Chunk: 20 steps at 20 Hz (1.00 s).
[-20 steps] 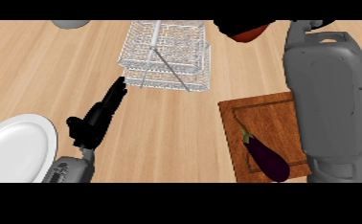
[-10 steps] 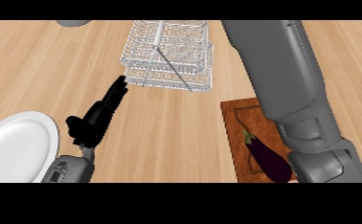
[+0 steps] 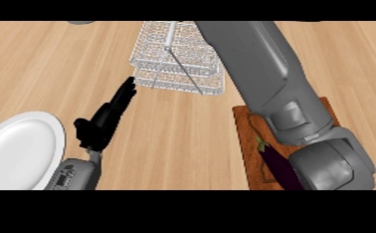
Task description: Pick the bell pepper from the cutting board and place it in the tiered basket
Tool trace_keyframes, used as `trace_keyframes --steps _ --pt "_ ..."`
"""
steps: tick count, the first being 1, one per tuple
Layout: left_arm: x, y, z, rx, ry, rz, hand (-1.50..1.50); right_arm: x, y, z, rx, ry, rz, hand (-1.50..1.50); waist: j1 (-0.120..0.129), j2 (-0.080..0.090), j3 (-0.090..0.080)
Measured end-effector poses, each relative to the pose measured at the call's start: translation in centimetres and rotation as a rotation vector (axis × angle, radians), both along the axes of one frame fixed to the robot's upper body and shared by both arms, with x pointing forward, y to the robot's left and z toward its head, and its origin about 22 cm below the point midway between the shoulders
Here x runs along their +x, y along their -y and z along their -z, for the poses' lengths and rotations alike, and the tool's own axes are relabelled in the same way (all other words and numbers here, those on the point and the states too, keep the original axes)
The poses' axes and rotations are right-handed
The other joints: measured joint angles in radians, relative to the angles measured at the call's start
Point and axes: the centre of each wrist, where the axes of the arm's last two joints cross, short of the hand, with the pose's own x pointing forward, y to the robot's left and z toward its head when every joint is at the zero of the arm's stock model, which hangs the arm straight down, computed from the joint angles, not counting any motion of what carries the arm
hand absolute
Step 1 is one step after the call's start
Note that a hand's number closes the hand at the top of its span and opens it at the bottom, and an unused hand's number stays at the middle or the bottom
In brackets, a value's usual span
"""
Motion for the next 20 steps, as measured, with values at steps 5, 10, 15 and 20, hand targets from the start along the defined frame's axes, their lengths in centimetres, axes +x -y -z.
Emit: trace_keyframes --steps 5,10,15,20 --pt "0.3 0.8 -0.5 -0.005 -0.004 0.015 0.00 0.6 -0.6 0.8 0.061 -0.031 -0.019 1.50 0.013 0.002 0.000" --pt "0.3 0.8 -0.3 -0.007 -0.001 0.020 0.00 1.0 -0.7 1.5 0.164 -0.118 -0.020 1.50 0.022 0.002 0.000" --pt "0.2 1.1 -0.2 -0.007 -0.003 0.031 0.00 1.4 -0.5 2.0 0.315 -0.299 0.034 -1.50 0.026 0.002 0.000" --pt "0.1 0.9 0.0 -0.003 -0.006 0.021 0.00 1.5 -0.6 2.1 0.440 -0.332 0.052 -1.50 0.017 -0.002 0.000"
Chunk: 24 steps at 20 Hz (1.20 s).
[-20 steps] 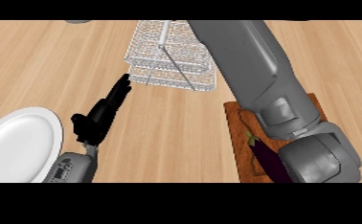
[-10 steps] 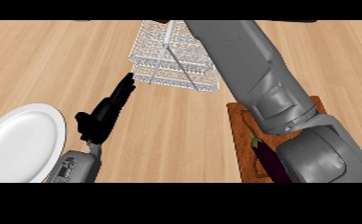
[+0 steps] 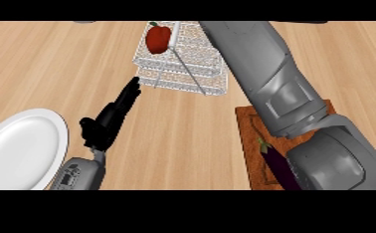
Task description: Pick the bell pepper from the cutting board and place it in the tiered basket
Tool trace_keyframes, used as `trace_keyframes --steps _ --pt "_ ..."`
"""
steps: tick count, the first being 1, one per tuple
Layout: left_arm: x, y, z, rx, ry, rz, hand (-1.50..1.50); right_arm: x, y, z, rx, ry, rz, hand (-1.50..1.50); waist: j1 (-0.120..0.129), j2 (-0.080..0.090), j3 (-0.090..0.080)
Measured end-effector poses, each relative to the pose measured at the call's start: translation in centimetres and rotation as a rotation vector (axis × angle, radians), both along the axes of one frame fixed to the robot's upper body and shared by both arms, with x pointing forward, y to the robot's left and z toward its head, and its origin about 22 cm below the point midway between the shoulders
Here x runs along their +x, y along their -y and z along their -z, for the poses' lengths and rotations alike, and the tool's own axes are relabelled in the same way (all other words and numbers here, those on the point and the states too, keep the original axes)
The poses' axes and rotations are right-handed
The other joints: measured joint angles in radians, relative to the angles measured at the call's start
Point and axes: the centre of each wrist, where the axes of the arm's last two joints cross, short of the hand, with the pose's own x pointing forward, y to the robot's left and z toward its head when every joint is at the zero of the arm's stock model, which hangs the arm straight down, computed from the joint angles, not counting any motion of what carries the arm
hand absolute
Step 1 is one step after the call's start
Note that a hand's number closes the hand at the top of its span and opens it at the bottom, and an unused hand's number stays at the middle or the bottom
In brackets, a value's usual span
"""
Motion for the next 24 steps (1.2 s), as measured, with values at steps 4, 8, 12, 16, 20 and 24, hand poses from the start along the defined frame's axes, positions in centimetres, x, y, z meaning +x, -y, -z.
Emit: trace_keyframes --steps 4,8,12,16,20,24 --pt "-0.2 -0.5 -0.2 -0.003 0.000 -0.025 0.00 -0.1 -0.1 -0.4 0.030 0.074 0.111 -1.50 -0.019 -0.004 0.000" --pt "-0.8 -0.8 0.4 -0.001 -0.007 -0.039 0.00 0.5 1.8 -1.0 0.000 0.187 0.289 -1.50 -0.041 -0.008 0.000" --pt "-1.3 -1.5 0.5 -0.001 -0.011 -0.060 0.00 1.3 5.2 -2.2 0.006 0.292 0.450 -1.50 -0.060 -0.014 0.001" --pt "-1.1 -2.0 0.6 -0.002 -0.017 -0.080 0.00 2.0 10.3 -2.6 0.075 0.376 0.548 -1.50 -0.078 -0.017 0.002" --pt "-1.4 -2.9 0.4 -0.004 -0.024 -0.100 0.00 1.9 16.2 -2.1 0.145 0.420 0.598 -1.50 -0.098 -0.025 0.003" --pt "-1.8 -3.1 0.9 -0.003 -0.026 -0.115 0.00 0.9 22.6 -0.7 0.149 0.425 0.594 -1.50 -0.112 -0.028 0.003"
